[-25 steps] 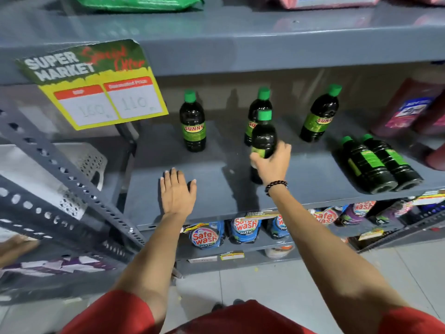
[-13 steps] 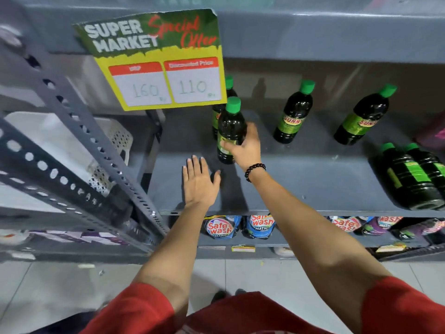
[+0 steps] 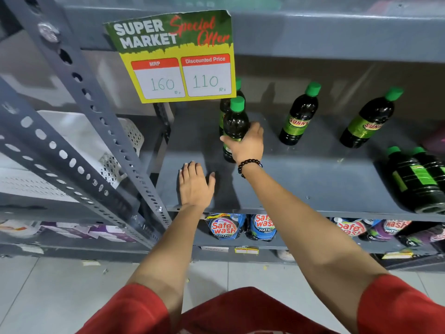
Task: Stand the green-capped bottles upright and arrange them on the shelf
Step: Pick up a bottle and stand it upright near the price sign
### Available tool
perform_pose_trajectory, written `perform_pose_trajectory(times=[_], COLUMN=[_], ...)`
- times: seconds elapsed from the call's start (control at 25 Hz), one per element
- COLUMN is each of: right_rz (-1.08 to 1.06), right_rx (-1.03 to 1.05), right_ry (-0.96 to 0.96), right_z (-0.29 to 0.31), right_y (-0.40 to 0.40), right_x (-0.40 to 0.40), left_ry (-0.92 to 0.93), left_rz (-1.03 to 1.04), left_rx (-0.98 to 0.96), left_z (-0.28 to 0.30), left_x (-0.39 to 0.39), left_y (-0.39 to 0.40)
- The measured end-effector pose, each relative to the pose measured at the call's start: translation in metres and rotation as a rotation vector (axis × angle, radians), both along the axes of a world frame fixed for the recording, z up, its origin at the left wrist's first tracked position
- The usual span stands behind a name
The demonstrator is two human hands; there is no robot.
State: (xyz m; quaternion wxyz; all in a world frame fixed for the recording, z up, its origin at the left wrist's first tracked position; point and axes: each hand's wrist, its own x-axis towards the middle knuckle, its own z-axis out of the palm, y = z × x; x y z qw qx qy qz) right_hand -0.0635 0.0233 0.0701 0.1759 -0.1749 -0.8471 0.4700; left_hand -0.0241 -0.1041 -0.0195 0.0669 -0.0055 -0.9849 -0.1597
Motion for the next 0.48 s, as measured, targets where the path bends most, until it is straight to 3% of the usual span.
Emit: perform_pose_trajectory(times=[0.2, 0.48], right_rz=[0.247, 0.004], right_rx=[-0.226, -0.012], right_ry=[-0.094, 0.08], right_z=[0.003, 0.036], right_y=[0.019, -0.002], right_x=[0.002, -0.01], left_ry=[0.008, 0.026], left_rz=[-0.005, -0.005], left_rx=[0.006, 0.006], left_z=[0.0, -0.001], left_x=[0.001, 0.001], left_y=[0.0, -0.002])
